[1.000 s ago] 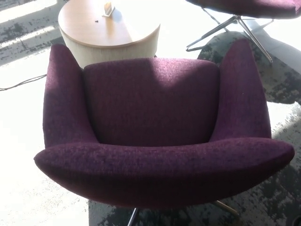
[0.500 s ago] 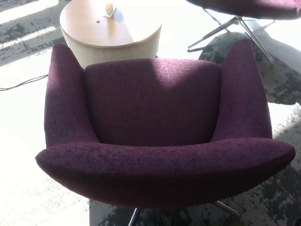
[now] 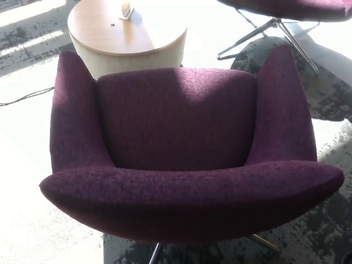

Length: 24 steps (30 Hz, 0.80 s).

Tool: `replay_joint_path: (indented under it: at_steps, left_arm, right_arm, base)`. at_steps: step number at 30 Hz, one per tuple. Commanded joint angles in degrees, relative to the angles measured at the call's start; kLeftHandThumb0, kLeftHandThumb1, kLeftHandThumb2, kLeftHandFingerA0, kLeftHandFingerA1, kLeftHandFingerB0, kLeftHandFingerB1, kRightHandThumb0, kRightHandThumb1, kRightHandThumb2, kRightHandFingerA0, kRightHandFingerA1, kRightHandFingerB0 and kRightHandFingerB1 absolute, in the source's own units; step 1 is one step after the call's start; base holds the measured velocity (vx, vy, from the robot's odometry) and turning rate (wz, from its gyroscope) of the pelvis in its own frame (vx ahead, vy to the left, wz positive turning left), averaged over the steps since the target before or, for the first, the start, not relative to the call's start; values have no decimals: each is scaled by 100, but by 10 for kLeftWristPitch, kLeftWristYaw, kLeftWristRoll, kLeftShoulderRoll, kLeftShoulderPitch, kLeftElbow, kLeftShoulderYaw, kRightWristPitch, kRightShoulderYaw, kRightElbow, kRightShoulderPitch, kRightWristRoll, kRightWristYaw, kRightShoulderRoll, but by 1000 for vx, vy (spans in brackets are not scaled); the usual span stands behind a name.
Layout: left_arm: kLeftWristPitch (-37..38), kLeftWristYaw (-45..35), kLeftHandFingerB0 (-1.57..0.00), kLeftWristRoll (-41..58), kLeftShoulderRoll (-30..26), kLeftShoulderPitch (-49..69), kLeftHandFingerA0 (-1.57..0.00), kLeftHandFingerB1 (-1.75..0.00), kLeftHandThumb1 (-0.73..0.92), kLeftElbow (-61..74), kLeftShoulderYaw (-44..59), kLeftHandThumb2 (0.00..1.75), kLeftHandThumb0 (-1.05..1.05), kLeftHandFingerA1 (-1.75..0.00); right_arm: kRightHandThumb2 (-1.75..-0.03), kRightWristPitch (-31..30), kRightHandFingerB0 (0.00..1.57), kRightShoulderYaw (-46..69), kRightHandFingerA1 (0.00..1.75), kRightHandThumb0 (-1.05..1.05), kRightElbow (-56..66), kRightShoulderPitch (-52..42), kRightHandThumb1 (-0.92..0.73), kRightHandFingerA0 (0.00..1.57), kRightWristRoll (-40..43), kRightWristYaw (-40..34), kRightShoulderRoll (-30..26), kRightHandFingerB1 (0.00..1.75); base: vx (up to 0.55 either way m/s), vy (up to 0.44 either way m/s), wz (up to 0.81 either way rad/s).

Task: The robot stands in front of a sofa and uses its left hand to push the left side of the sofa

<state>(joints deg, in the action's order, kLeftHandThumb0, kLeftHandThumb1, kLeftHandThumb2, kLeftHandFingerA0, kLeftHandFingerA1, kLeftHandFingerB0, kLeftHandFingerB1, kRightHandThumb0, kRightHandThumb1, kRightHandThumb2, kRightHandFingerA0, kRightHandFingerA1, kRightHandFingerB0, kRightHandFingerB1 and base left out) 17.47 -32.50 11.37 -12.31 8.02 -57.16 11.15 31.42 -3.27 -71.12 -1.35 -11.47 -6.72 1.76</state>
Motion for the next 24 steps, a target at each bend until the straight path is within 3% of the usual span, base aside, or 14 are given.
replay_joint_path:
  at_steps: [1,2,3,10,11,12,18,24]
  left_arm:
    - [-1,9,-3,-7,-2,2,-11,-43,69,-2,-1,104,-77,-50]
    - [-2,12,-2,-9,-2,3,-11,-42,69,-2,-3,104,-76,-50]
    - [-3,16,0,-12,-3,5,-4,-49,64,0,-4,118,-35,-51]
    - [-5,13,0,0,-2,-2,-4,-49,65,0,2,118,-35,-51]
    - [-5,5,-1,5,1,2,-8,-43,68,-1,4,103,-74,-49]
    - [-5,1,-2,7,2,3,-8,-44,67,-3,6,106,-67,-49]
    - [-13,-23,-4,19,-8,16,-2,-42,68,11,19,106,-65,-47]
    - [1,-6,-3,8,-5,32,-6,-41,73,3,22,106,-80,-48]
  right_arm:
    - [-64,3,70,2,60,-62,2,3,-79,87,3,-5,-7,43]
    - [-64,3,70,4,58,-62,1,2,-78,86,6,-4,-6,43]
    - [-64,5,70,3,58,-63,2,-1,-78,86,4,-8,-7,43]
    - [-64,12,69,2,55,-62,3,1,-79,82,3,-2,-11,42]
    - [-64,14,69,0,56,-63,2,-5,-79,82,1,-4,-12,42]
    - [-64,12,69,-1,58,-63,2,-7,-78,81,-1,-8,-12,42]
    - [-64,9,72,-4,61,-60,-3,-21,-77,85,1,-10,7,43]
    - [-64,3,67,-13,57,-66,-8,-29,-79,76,-9,-9,-5,41]
  base:
    - [0,0,0]
    - [0,0,0]
    - [0,0,0]
    - [0,0,0]
    - [0,0,0]
    - [0,0,0]
    - [0,0,0]
    - [0,0,0]
